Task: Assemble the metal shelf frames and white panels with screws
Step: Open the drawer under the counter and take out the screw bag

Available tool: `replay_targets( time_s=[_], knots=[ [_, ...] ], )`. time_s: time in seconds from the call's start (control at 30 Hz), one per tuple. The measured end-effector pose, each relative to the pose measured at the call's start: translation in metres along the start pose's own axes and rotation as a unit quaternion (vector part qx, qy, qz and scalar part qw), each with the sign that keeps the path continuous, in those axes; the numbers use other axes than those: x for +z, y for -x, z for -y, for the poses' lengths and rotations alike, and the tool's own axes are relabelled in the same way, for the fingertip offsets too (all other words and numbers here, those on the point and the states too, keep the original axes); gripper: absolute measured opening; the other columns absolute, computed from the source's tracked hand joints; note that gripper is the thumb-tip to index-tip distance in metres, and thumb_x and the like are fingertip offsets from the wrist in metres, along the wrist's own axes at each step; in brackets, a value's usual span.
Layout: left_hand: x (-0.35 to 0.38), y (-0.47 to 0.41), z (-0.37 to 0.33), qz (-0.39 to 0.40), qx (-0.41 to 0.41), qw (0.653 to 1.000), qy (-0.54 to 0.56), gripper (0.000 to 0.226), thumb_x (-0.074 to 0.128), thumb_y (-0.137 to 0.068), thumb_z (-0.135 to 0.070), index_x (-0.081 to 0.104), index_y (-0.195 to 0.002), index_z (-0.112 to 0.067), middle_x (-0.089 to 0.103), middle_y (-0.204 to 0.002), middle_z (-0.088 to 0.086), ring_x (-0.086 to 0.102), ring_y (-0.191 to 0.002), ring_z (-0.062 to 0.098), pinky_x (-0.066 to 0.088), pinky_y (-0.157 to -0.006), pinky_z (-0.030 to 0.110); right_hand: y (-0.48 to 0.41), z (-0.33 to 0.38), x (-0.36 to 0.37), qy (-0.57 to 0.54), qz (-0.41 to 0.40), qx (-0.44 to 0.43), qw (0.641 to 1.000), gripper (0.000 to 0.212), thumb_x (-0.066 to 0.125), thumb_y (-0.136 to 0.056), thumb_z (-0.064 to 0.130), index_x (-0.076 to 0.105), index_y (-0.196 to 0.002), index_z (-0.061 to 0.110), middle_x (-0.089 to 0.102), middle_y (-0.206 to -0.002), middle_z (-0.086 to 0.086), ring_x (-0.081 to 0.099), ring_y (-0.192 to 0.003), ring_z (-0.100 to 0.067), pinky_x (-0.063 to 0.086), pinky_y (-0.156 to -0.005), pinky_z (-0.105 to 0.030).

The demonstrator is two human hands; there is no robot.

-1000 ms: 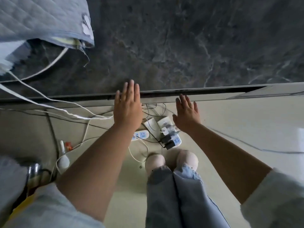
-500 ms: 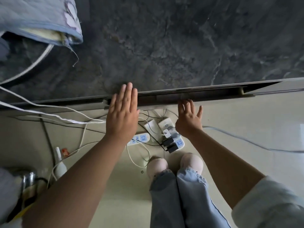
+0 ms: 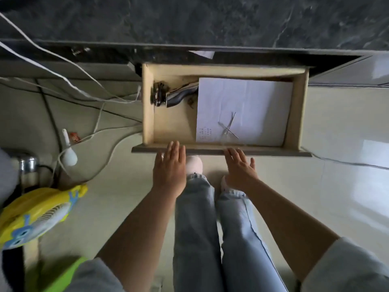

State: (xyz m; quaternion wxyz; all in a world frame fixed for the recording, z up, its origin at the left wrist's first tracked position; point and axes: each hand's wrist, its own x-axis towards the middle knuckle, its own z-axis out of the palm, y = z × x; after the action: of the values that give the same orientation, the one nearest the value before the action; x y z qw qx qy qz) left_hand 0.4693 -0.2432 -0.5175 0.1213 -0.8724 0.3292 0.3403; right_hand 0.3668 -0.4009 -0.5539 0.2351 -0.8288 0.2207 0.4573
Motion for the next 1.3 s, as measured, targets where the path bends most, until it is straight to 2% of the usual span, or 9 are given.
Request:
replay_targets(
  time_s=[0.17,0.3,0.43,0.6,0.73,0.8,1.13,1.23,1.3],
  knots=[
    [0.003,0.031,-0.013,-0.01,-0.058,0.998,0.014,0.056,0.03,-0.099,-0.024,0.006,-0.147,-0.01,0.007,-0.155,0.01,0.004,-0.144,0.024,0.012,-0.114,0.04,0.003,0.002,-0.032,0.022,-0.041,0.019,0.999,0.05,0.04,-0.094,0.026,0.028,-0.142,0.021,0.028,-0.149,-0.003,0.029,-0.136,-0.023,0.024,-0.108,-0.041],
    [0.004,0.04,-0.026,-0.006,-0.094,0.995,0.038,0.054,0.03,-0.099,-0.023,0.01,-0.147,-0.009,0.011,-0.154,0.011,0.007,-0.143,0.026,0.014,-0.113,0.041,0.01,-0.01,-0.041,-0.035,-0.122,0.093,0.988,0.031,0.041,-0.09,0.019,0.057,-0.116,0.015,0.057,-0.123,-0.01,0.049,-0.116,-0.029,0.034,-0.095,-0.034],
    [0.016,0.025,-0.024,-0.035,-0.09,0.994,0.05,0.055,0.032,-0.098,-0.022,0.01,-0.146,-0.008,0.011,-0.154,0.011,0.007,-0.143,0.026,0.015,-0.113,0.04,-0.024,-0.011,-0.042,-0.054,-0.142,0.111,0.982,0.028,0.043,-0.09,0.021,0.059,-0.107,0.005,0.059,-0.114,-0.016,0.051,-0.109,-0.033,0.04,-0.09,-0.035],
    [0.051,-0.006,-0.013,-0.065,-0.088,0.993,0.037,0.061,0.039,-0.096,-0.023,0.009,-0.147,-0.007,0.007,-0.155,0.013,0.007,-0.143,0.026,0.014,-0.114,0.041,-0.093,-0.012,-0.028,-0.105,-0.121,0.157,0.975,0.037,0.049,-0.089,0.02,0.048,-0.122,0.004,0.043,-0.128,-0.016,0.042,-0.121,-0.033,0.041,-0.094,-0.038],
    [0.08,-0.036,-0.004,-0.164,-0.062,0.983,0.054,0.059,0.074,-0.069,-0.012,0.054,-0.122,0.002,0.057,-0.124,0.021,0.054,-0.117,0.034,0.049,-0.087,0.047,-0.134,-0.015,-0.025,-0.08,-0.112,0.153,0.978,0.031,0.045,-0.092,0.012,0.054,-0.12,0.003,0.054,-0.123,-0.016,0.051,-0.117,-0.031,0.044,-0.09,-0.034],
    [0.088,-0.046,0.0,-0.195,-0.055,0.978,0.044,0.05,0.075,-0.062,-0.01,0.061,-0.109,0.001,0.065,-0.109,0.018,0.062,-0.104,0.032,0.052,-0.074,0.042,-0.142,-0.019,-0.025,-0.089,-0.137,0.156,0.974,0.031,0.04,-0.093,0.009,0.055,-0.12,0.004,0.056,-0.122,-0.016,0.052,-0.115,-0.031,0.044,-0.089,-0.034],
    [0.089,-0.046,0.003,-0.182,-0.021,0.979,0.094,0.061,0.075,-0.061,-0.008,0.055,-0.118,0.004,0.06,-0.119,0.02,0.058,-0.112,0.034,0.052,-0.075,0.044,-0.152,-0.001,-0.026,-0.207,-0.199,0.212,0.934,0.037,0.05,-0.088,0.017,0.051,-0.123,0.006,0.059,-0.121,-0.011,0.055,-0.114,-0.028,0.044,-0.092,-0.031],
    [0.086,-0.039,0.011,-0.168,0.01,0.981,0.102,0.067,0.073,-0.062,-0.006,0.052,-0.125,0.005,0.055,-0.127,0.022,0.054,-0.117,0.035,0.051,-0.08,0.047,-0.138,0.011,-0.036,-0.151,-0.237,0.203,0.938,0.033,0.036,-0.092,0.008,0.045,-0.123,0.004,0.057,-0.122,-0.017,0.053,-0.115,-0.033,0.042,-0.092,-0.036],
    [0.086,-0.028,0.016,-0.164,0.01,0.981,0.103,0.068,0.073,-0.062,-0.004,0.051,-0.126,0.006,0.052,-0.13,0.023,0.054,-0.118,0.037,0.048,-0.085,0.051,-0.112,0.021,-0.051,-0.052,-0.272,0.113,0.954,0.028,0.032,-0.093,0.006,0.042,-0.119,0.004,0.061,-0.109,-0.022,0.056,-0.1,-0.04,0.042,-0.075,-0.039]
  ],
)
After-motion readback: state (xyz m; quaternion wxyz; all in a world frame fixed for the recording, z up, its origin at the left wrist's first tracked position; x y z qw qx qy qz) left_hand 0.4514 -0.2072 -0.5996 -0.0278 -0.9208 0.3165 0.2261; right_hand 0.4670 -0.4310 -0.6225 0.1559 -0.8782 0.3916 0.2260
